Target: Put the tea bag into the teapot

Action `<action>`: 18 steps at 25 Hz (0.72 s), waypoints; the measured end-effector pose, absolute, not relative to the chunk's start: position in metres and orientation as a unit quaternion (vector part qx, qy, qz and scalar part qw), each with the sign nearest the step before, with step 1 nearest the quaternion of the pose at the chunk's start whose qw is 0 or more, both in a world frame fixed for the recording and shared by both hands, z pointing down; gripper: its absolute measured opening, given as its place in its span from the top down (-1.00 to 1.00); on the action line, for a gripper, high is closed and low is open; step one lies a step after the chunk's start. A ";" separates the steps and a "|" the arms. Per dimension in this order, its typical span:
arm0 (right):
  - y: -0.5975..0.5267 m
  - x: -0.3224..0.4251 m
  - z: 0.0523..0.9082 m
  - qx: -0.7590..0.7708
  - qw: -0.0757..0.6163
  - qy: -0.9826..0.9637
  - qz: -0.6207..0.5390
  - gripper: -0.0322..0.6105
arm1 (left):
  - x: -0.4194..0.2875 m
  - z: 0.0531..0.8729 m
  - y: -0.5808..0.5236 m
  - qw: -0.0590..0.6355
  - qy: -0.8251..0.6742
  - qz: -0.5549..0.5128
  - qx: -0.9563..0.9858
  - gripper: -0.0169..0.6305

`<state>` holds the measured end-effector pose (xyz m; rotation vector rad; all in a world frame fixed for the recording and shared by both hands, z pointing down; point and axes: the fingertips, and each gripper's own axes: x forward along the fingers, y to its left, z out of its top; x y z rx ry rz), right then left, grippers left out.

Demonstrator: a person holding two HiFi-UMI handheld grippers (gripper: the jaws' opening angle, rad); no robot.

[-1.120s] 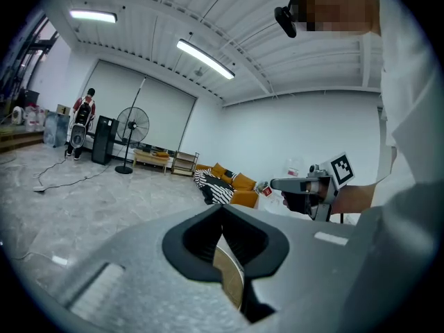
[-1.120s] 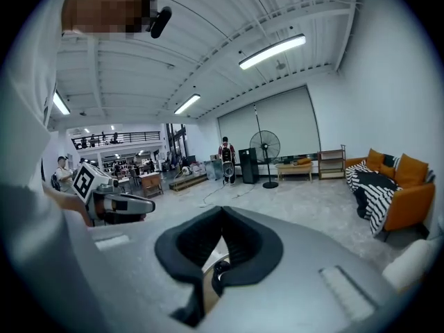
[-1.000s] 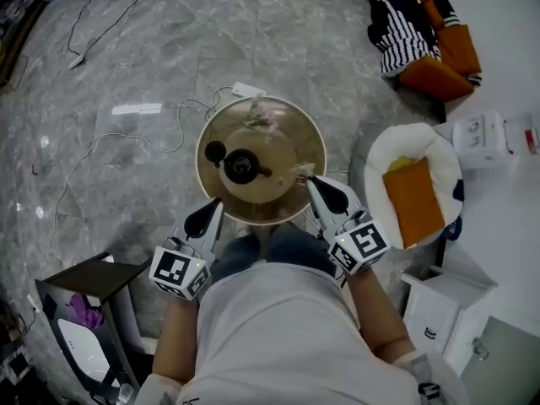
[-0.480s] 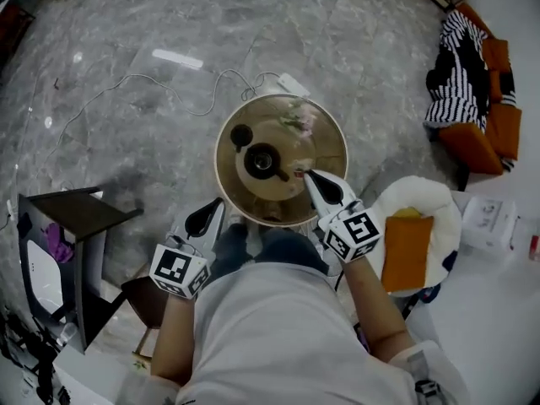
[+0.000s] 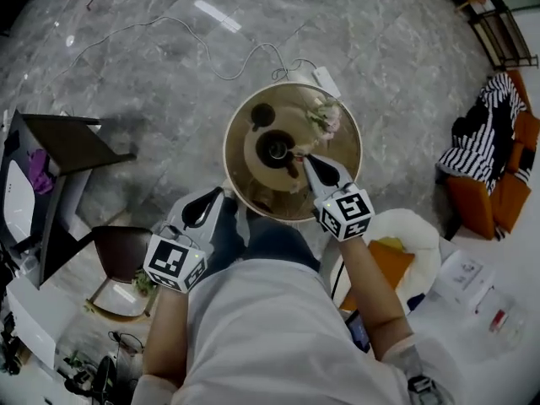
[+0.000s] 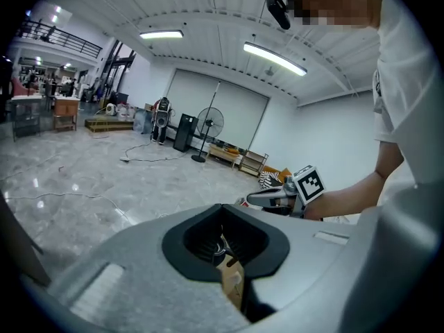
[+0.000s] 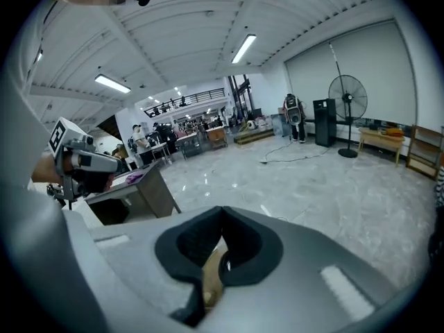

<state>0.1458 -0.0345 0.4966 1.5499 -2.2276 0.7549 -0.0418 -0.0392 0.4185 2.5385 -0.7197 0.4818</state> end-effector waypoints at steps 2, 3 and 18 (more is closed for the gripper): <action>-0.040 0.142 0.516 0.523 0.180 -0.788 0.270 0.89 | -0.047 0.424 -0.038 0.235 -0.278 0.175 0.915 0.93; -0.043 0.140 0.526 0.514 0.189 -0.791 0.272 0.89 | -0.050 0.427 -0.038 0.239 -0.287 0.175 0.911 0.93; -0.052 0.118 0.656 0.422 0.284 -0.802 0.312 0.89 | -0.083 0.465 -0.014 0.293 -0.366 0.185 0.864 0.92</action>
